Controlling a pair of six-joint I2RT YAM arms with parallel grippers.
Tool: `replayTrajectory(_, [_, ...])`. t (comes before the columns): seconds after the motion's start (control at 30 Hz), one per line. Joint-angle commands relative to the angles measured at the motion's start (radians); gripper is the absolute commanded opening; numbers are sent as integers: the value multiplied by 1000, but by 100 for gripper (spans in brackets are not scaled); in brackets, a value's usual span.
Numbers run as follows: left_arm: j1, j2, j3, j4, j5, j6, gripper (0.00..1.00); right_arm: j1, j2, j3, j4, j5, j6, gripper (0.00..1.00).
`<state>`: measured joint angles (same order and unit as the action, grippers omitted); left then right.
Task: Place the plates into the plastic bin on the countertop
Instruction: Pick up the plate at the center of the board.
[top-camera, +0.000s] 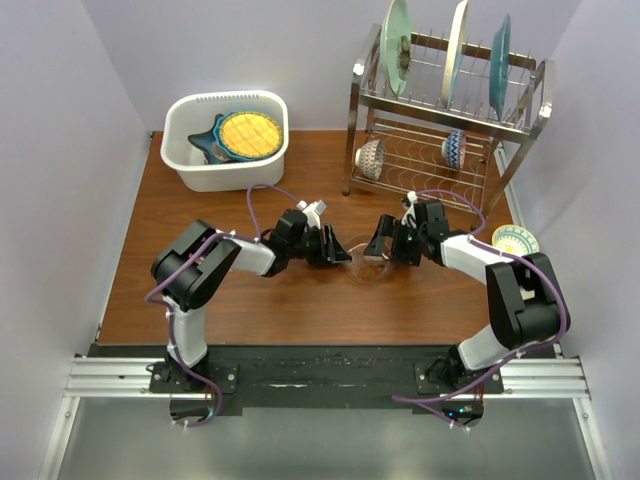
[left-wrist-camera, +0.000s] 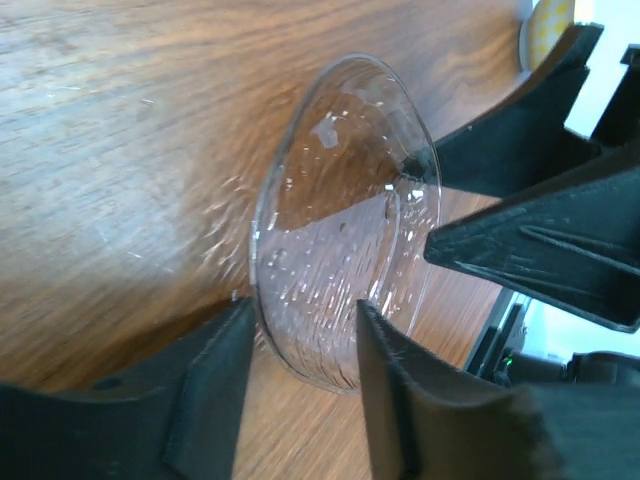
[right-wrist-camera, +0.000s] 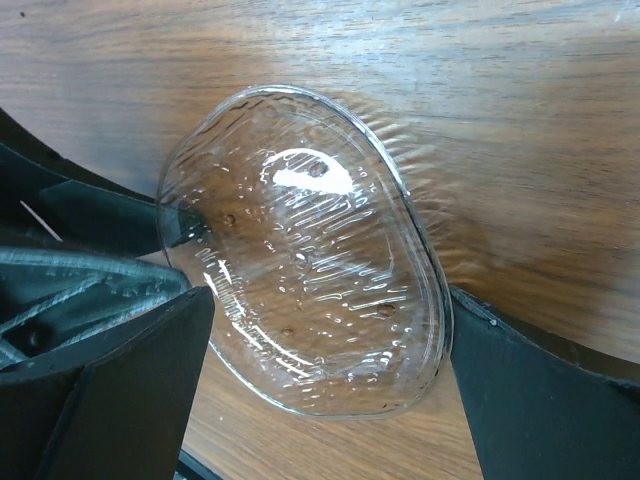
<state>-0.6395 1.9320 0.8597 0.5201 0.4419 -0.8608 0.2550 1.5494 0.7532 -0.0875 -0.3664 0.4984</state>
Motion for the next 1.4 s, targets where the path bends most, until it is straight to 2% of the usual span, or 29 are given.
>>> replayTrajectory(0.0, [-8,33,-17,127,15,-75,36,12,11,23,15,-46,15,98])
replayTrajectory(0.03, [-8,41,-17,135,20,-78,31,15,9,21,14,-43,14,99])
replayTrajectory(0.07, [-8,42,-17,138,20,-81,19,12,8,21,12,-42,11,99])
replayTrajectory(0.17, [-9,36,-17,132,20,-81,0,13,6,25,8,-48,8,99])
replayTrajectory(0.33, [-8,9,5,64,-11,-46,0,13,-14,23,17,-59,5,99])
replayTrajectory(0.57, [-8,-37,85,-193,-101,83,0,13,-48,26,15,-63,0,99])
replayTrajectory(0.77, [-8,-80,136,-342,-175,160,0,12,-77,29,9,-68,-1,99])
replayTrajectory(1.37, [32,-166,183,-459,-253,232,0,13,-107,29,-4,-62,3,99])
